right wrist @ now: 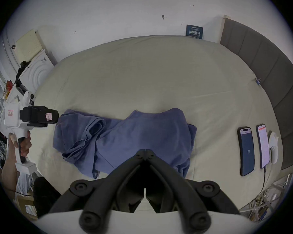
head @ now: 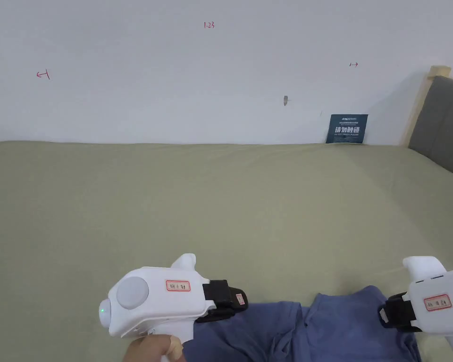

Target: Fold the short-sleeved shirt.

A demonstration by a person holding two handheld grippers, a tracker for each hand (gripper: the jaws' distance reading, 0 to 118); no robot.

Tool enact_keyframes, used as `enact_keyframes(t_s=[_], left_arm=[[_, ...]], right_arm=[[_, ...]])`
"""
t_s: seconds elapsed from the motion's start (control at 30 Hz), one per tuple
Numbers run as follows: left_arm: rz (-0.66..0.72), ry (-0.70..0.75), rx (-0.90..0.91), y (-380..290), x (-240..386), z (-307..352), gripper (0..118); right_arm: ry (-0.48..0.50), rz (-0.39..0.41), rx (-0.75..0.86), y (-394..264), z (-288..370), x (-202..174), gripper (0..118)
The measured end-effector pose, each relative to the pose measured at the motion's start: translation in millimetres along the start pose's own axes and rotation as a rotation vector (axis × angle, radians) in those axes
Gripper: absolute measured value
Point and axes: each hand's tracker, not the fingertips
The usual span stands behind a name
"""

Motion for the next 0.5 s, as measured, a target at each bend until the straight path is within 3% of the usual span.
enact_keyframes(t_s=[0.17,0.27,0.33,0.37,0.43,0.5], left_arm=[[0.123,-0.065,-0.172,-30.6,-8.0,-58.8,2],[0.148,0.098,-0.263,-61.8,-21.3,-106.6,0],[0.25,-0.1,-0.133,-73.8,-30.5,-106.5,0],[0.255,-0.028,-0.125,-71.8,-21.9,-106.0,0],[0.151,0.008,-0.161,-65.1,-14.3,-102.8,0],[0.152,0.014,-0.187,-56.1,-7.8,-93.6,0]], right_arm=[[0.005,-0.01,0.012,1.2,-1.5,2.0,0],[0.004,-0.014,0.014,0.9,-1.7,2.6,0],[0.005,-0.01,0.014,-1.1,0.2,1.7,0],[0.003,-0.008,0.016,-1.4,0.5,2.0,0],[-0.003,-0.003,0.011,-1.4,0.0,2.2,0],[-0.012,-0.006,0.006,-1.3,-1.4,2.3,0]])
